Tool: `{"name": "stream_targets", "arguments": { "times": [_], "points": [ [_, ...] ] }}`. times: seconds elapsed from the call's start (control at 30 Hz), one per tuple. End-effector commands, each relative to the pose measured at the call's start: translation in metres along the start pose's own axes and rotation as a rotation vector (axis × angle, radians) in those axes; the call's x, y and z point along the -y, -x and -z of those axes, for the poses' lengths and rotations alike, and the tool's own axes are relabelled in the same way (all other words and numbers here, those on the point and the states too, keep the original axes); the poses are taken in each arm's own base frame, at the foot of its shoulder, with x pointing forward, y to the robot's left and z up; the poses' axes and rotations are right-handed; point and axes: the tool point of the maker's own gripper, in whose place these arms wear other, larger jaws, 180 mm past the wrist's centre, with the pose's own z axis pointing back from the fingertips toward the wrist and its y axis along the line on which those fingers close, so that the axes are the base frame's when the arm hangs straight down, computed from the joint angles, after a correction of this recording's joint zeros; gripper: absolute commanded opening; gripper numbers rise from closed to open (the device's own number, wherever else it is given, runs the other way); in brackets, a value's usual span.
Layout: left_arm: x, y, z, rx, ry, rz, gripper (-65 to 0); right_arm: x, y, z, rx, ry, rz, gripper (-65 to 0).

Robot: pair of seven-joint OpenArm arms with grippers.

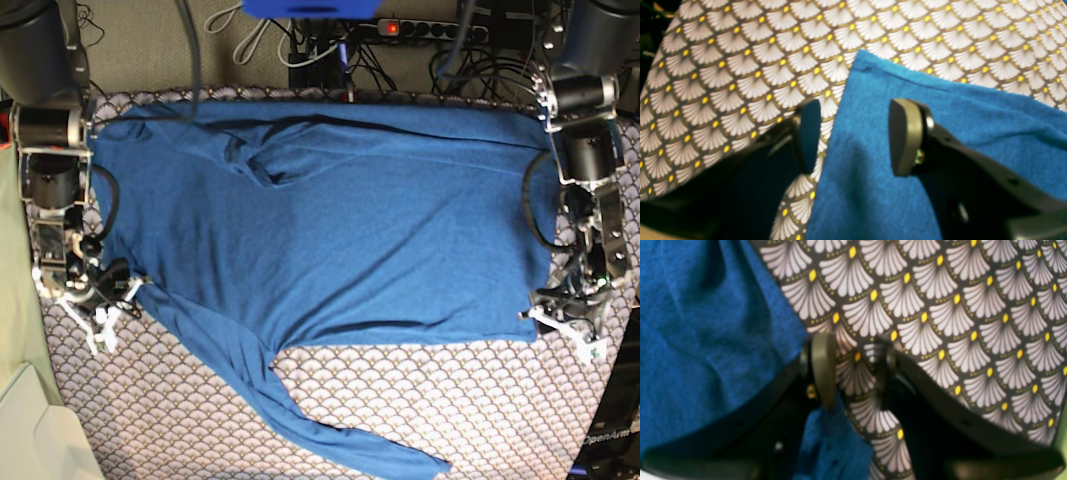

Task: Fold the T-shirt properly
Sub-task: 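Release the shoulder edge and move both grippers toward the shirt's side edges, then grasp the shirt's side edges midway along the body with both grippers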

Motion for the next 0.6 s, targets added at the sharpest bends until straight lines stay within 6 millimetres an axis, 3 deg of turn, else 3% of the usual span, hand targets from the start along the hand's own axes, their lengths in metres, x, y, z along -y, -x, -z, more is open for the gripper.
{"name": "stream_targets", "arguments": {
  "times": [0.0, 0.13, 0.27, 0.37, 0.57],
  "points": [
    [-0.005, -0.026, -0.004, 0.061, -0.006, 0.003, -32.9, 0.009, -0.002, -0.003, -0.014, 0.016, -0.011, -44.3],
    [-0.003, -0.033, -0.004, 0.071, -0.004, 0.003, -32.9, 0.010, -0.007, -0.005, -0.005, 0.019, -0.015, -44.3],
    [-0.003, -0.034, -0.005, 0.071, -0.004, 0.003, -32.9, 0.015, -0.034, -0.019, 0.033, 0.047, -0.069, -44.3],
    [-0.003, -0.034, -0.005, 0.073, -0.001, 0.000, -32.9, 0.006, -0.047, -0.028, 0.047, 0.031, -0.124, -44.3],
    [-0.004, -0.035, -0.005, 0.078, -0.004, 0.002, -32.9, -0.013, -0.045, -0.029, 0.039, -0.010, -0.154, -44.3]
  ]
}}
